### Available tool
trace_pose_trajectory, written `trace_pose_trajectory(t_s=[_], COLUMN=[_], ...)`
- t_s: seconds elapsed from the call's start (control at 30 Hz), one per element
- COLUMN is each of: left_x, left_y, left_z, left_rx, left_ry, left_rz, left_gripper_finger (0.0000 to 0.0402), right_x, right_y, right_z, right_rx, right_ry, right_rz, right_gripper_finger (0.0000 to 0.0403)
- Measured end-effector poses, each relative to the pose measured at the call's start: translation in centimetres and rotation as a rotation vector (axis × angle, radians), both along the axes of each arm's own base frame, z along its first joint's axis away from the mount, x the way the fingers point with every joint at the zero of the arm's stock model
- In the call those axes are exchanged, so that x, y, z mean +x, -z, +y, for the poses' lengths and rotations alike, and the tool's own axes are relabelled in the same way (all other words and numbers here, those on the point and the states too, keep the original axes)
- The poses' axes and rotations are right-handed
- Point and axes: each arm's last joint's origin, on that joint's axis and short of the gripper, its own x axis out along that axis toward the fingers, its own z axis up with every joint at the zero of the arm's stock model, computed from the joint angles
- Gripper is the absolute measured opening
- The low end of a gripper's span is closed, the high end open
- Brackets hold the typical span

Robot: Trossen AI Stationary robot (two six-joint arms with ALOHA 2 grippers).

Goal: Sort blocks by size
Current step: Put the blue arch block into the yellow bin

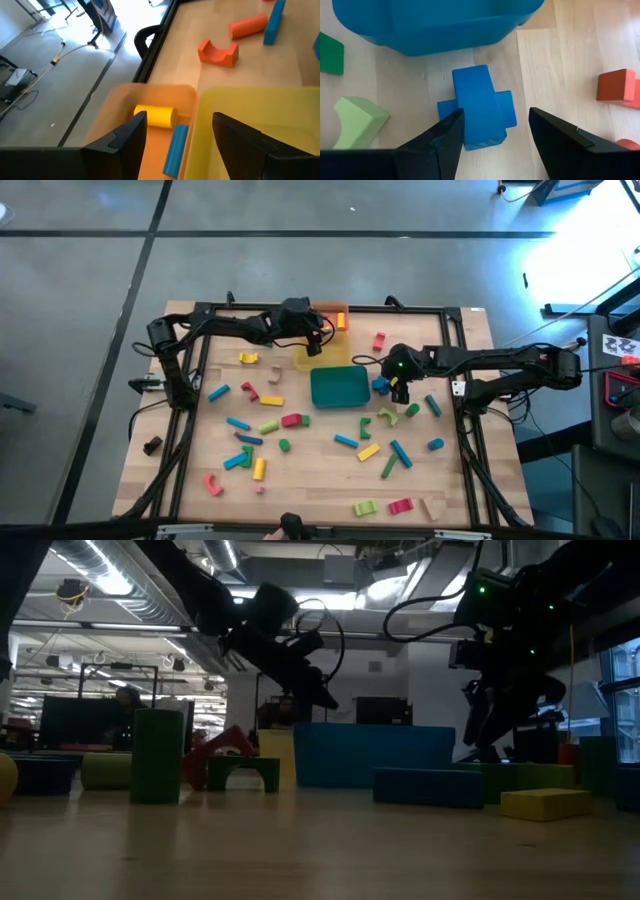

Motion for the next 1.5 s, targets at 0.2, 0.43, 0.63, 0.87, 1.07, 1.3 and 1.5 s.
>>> trace_pose_trajectory(t_s=[0.2, 0.43, 0.63, 0.87, 1.07, 1.3, 1.5], left_x=[-0.3, -0.9, -1.1, -1.3, -1.8, -2.8, -4.9], left_y=[-1.9, -4.0, -4.6, -5.2, -5.8, -6.9, -8.4], left_z=[-0.6, -1.0, -1.2, -1.9, -2.7, -3.4, -4.3], left_rx=[0.015, 0.015, 0.018, 0.012, 0.0, -0.025, -0.08], left_ry=[0.005, -0.005, -0.002, 0.013, 0.027, 0.028, 0.009], left_rz=[-0.054, -0.117, -0.131, -0.121, -0.096, -0.074, -0.019], left_gripper_finger=[0.0211, 0.0211, 0.0211, 0.0211, 0.0211, 0.0211, 0.0211], right_x=[0.0, 0.0, 0.4, 0.9, 0.8, 0.8, 1.1], right_y=[0.0, 0.2, 1.3, 1.5, 1.6, 1.5, -0.5], right_z=[0.1, 0.1, 0.0, -0.1, -0.1, -0.1, -0.3], right_rx=[0.022, 0.034, 0.05, 0.046, 0.05, 0.048, 0.039], right_ry=[-0.013, -0.018, -0.016, -0.016, -0.014, -0.013, 0.001], right_rz=[-0.005, 0.005, 0.063, 0.046, 0.053, 0.051, 0.124], right_gripper_finger=[0.0222, 0.0222, 0.0222, 0.022, 0.0168, 0.0136, 0.0146])
